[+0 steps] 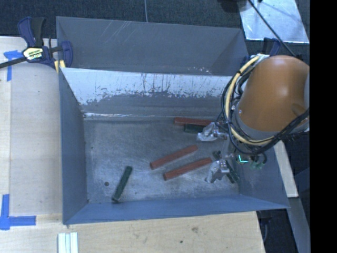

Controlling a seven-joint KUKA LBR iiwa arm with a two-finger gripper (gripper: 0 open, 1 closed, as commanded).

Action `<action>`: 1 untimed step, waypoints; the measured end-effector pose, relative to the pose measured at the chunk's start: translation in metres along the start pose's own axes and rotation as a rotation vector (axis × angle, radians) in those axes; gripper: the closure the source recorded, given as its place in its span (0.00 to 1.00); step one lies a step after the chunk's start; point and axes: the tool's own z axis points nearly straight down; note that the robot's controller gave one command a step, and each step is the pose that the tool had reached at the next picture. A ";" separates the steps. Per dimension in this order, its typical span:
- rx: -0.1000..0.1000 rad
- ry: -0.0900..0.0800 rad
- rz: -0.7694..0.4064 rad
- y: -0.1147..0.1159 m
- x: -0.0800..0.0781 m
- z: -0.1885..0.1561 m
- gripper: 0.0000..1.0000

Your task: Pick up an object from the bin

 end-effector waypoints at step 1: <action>0.000 -0.008 0.000 0.000 -0.002 -0.004 0.00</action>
Offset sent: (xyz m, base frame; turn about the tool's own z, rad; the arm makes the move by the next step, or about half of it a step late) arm 0.0376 -0.0239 -0.0958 -0.1268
